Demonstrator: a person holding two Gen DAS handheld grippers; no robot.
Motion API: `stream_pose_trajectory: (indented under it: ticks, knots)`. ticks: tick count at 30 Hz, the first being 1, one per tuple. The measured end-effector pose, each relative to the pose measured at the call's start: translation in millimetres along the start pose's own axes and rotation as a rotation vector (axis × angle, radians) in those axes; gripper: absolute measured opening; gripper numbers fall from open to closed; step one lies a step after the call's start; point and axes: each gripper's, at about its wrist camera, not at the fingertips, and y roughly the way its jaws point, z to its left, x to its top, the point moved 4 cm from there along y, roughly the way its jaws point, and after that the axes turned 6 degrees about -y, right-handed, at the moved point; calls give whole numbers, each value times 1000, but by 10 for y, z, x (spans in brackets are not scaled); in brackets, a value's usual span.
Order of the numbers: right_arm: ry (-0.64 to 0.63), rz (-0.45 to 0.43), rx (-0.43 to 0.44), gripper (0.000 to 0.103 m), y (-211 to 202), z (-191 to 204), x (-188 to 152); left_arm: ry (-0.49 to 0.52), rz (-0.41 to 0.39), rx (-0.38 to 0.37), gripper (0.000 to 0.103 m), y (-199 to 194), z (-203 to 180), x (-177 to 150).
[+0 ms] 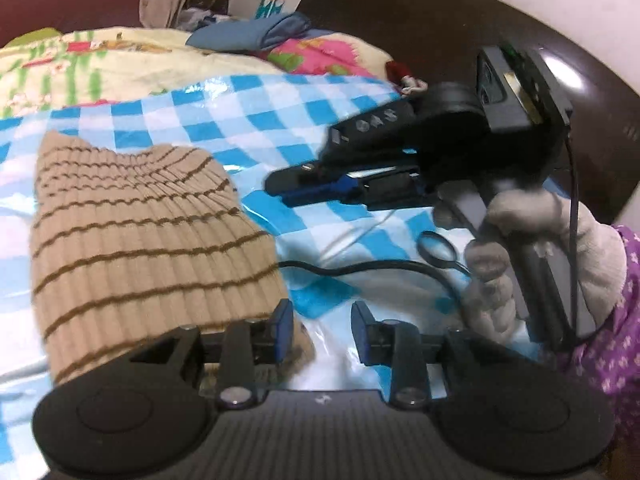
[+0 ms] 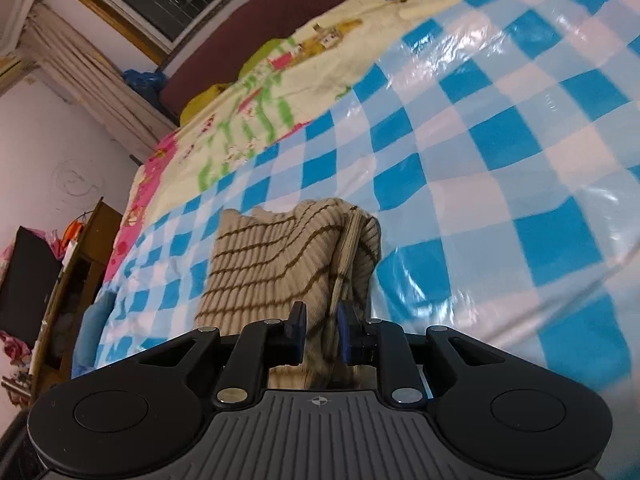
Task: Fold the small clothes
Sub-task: 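Open the left tool and withdraw from the folded sweater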
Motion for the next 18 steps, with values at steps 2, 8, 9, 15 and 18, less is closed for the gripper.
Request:
stream_pose_trajectory:
  ticks: [2, 8, 9, 15, 18]
  knots:
    - [-7, -3, 17, 20, -123, 75, -73, 6, -4, -14, 37, -190, -17, -64]
    - [-54, 71, 42, 25, -212, 288, -414, 63, 26, 30, 41, -701, 54, -298]
    - [-61, 86, 28, 25, -247, 285, -467, 59, 26, 35, 41, -763, 83, -319]
    - [-78, 95, 50, 27, -587, 360, -536, 5, -30, 96, 42, -876, 324, -272]
    - [-123, 86, 26, 38, -480, 496, -518, -20, -67, 163, 42, -713, 490, -158]
